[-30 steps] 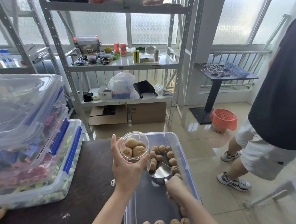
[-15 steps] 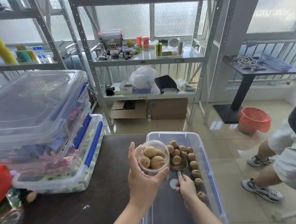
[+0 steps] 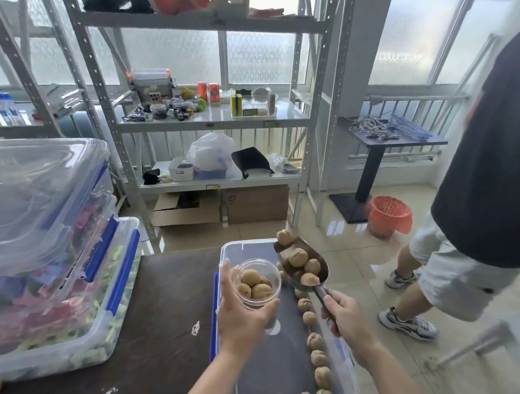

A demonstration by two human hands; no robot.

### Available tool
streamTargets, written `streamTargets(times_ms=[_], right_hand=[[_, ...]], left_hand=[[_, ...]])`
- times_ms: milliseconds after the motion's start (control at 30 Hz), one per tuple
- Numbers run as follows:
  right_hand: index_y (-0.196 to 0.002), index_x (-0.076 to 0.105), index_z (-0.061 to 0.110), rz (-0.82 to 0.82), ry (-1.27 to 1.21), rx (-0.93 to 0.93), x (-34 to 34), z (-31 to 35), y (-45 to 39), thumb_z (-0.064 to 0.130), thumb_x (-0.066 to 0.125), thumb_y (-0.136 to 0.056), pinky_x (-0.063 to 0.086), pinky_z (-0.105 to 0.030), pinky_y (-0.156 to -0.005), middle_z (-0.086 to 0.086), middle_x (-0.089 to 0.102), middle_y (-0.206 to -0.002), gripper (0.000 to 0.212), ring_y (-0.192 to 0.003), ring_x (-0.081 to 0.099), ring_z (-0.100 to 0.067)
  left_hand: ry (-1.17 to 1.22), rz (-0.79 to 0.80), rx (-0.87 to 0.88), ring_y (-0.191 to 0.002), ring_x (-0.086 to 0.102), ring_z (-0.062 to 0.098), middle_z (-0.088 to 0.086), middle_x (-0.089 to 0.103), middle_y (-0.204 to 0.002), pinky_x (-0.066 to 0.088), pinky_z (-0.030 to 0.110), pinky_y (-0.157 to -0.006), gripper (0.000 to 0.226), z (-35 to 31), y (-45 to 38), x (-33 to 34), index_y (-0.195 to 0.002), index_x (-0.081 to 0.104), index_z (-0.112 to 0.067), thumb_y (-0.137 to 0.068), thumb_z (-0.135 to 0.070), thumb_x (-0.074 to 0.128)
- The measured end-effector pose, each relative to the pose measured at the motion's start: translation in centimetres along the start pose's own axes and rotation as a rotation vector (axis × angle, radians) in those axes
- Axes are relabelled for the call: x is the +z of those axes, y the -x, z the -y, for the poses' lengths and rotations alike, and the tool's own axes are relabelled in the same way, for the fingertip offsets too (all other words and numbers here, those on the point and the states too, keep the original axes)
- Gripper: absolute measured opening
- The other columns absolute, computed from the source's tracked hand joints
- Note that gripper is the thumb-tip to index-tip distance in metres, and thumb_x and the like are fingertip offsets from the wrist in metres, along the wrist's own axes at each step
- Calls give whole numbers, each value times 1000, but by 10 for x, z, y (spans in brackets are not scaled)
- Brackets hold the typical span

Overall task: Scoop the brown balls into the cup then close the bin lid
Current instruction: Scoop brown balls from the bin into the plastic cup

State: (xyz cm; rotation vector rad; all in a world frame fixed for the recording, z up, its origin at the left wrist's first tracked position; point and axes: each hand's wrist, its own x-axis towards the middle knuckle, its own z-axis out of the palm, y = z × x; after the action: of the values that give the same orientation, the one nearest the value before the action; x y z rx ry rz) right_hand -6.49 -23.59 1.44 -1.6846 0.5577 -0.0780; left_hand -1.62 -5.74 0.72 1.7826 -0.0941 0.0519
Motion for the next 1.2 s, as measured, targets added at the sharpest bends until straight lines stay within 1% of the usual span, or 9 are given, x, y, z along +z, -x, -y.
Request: streamTargets(times_ms=[100,233,367,467,633,733,833,1033,1200], right_hand=[[-96,62,-6,63,51,-28,-21,20,22,9,41,-98,29,-14,-38,-5,50,-60,26,-38,37,-4],[-100,67,10,164,98,-5,-43,50,50,7,42,-98,25,-13,-35,-3,48,-58,26,-36,34,-5],[-104,64,-4,252,477,6,-50,83,59,13,44,-97,32,-14,-42,3,52,-56,28,-39,38,-4],[-94,64,-3,290,793,-25,-42,110,59,23,45,-95,35,-21,-50,1,59,-64,33,-48,43,-10],[-66,56,19,220,1234,-40,-24,149,55,32,47,-93,42,-28,-57,-5,69,-80,31,-61,54,-17],[-85,59,17,139,1420,-88,-18,162,55,35,45,-94,35,-27,-53,-3,63,-88,24,-82,60,-22],[-107,64,20,81,1537,-130,-16,169,57,36,44,-94,41,-30,-63,-2,66,-105,29,-97,61,-24],[-106,63,22,-25,1641,-214,-17,177,56,25,44,-94,40,-33,-66,-2,62,-111,23,-101,60,-25],[-114,62,24,-4,1606,-224,-15,175,56,34,41,-95,39,-33,-69,-4,61,-117,30,-104,58,-26]], left_hand=[[-32,31,-31,-123,50,17,-3,46,-140,39,33,-102,112,8,-3,8,-137,12,-49,-55,-27,86],[-72,72,-73,-120,51,17,-3,45,-141,39,33,-99,112,13,-11,14,-137,9,-48,-55,-27,83],[-149,96,-73,-122,51,22,-2,46,-142,38,30,-90,110,13,-16,19,-142,7,-40,-61,-28,81],[-205,123,-65,-125,50,25,-5,44,-144,39,37,-95,108,14,-13,22,-143,4,-38,-64,-32,77],[-137,128,-71,-129,46,22,-4,42,-145,36,35,-100,107,19,-6,19,-143,9,-39,-63,-25,79],[-104,123,-71,-129,45,20,-3,42,-145,35,34,-102,108,20,-6,17,-143,12,-39,-62,-24,81],[-68,109,-85,-127,47,18,-4,43,-143,35,33,-103,110,20,-8,15,-139,12,-46,-59,-24,83],[-50,93,-117,-124,51,21,-1,47,-140,39,42,-106,112,21,-12,15,-139,12,-48,-55,-26,84],[-15,99,-116,-121,52,22,-1,47,-138,40,44,-105,112,17,-12,16,-139,15,-46,-54,-28,85]])
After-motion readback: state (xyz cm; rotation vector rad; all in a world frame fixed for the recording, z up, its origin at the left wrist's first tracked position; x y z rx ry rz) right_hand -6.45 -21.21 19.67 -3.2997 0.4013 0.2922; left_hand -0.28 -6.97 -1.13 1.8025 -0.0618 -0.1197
